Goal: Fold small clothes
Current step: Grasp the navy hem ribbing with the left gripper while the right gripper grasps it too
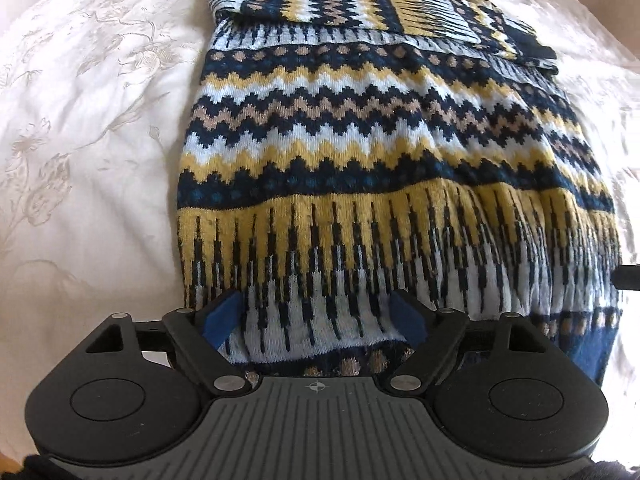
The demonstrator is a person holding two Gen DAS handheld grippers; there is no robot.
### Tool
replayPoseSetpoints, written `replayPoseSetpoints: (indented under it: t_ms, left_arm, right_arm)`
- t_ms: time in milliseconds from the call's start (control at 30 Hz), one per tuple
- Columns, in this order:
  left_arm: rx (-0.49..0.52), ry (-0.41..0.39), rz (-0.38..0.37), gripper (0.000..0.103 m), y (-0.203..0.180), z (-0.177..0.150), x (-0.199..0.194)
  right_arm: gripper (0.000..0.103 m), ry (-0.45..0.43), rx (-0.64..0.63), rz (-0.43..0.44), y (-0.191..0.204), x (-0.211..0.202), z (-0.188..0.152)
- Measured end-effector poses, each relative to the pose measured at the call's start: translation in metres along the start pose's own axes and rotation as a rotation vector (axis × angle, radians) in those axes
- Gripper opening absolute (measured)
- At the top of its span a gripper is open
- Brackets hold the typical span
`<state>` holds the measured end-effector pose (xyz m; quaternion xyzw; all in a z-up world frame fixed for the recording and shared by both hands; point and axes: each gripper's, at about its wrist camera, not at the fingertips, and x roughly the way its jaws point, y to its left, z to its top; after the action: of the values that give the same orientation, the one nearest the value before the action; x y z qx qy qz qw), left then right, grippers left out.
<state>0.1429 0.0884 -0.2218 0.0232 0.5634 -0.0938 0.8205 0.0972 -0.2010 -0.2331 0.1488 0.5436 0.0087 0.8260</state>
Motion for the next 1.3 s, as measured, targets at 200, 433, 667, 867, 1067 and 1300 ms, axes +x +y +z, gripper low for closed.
replayPoseSetpoints:
  t_ms: [200, 433, 667, 867, 1067, 1300]
  left_arm:
    - [0.050, -0.046, -0.024, 0.081, 0.001, -0.010, -0.014]
    - [0.064, -0.107, -0.049, 0.081, 0.010, -0.048, -0.037]
    - [0.002, -0.115, -0.074, 0.081, 0.033, -0.082, -0.045]
    - [0.013, -0.108, -0.094, 0.080, 0.038, -0.088, -0.040]
    - [0.066, -0.113, -0.128, 0.080, 0.024, -0.076, -0.030]
    - [0.100, -0.067, -0.127, 0.081, 0.014, -0.065, -0.008]
  right_arm:
    - [0.100, -0.087, -0.034, -0.030, 0.009, -0.016, -0.019]
    - [0.101, -0.134, -0.018, -0.014, 0.014, -0.027, -0.042]
    - [0.101, -0.112, -0.053, 0.031, 0.030, -0.023, -0.067]
    - [0.101, -0.098, -0.071, 0.051, 0.040, -0.015, -0.084]
    - [0.101, -0.111, -0.064, 0.046, 0.040, -0.009, -0.088]
    - [0.102, -0.113, -0.008, 0.068, 0.030, 0.006, -0.085]
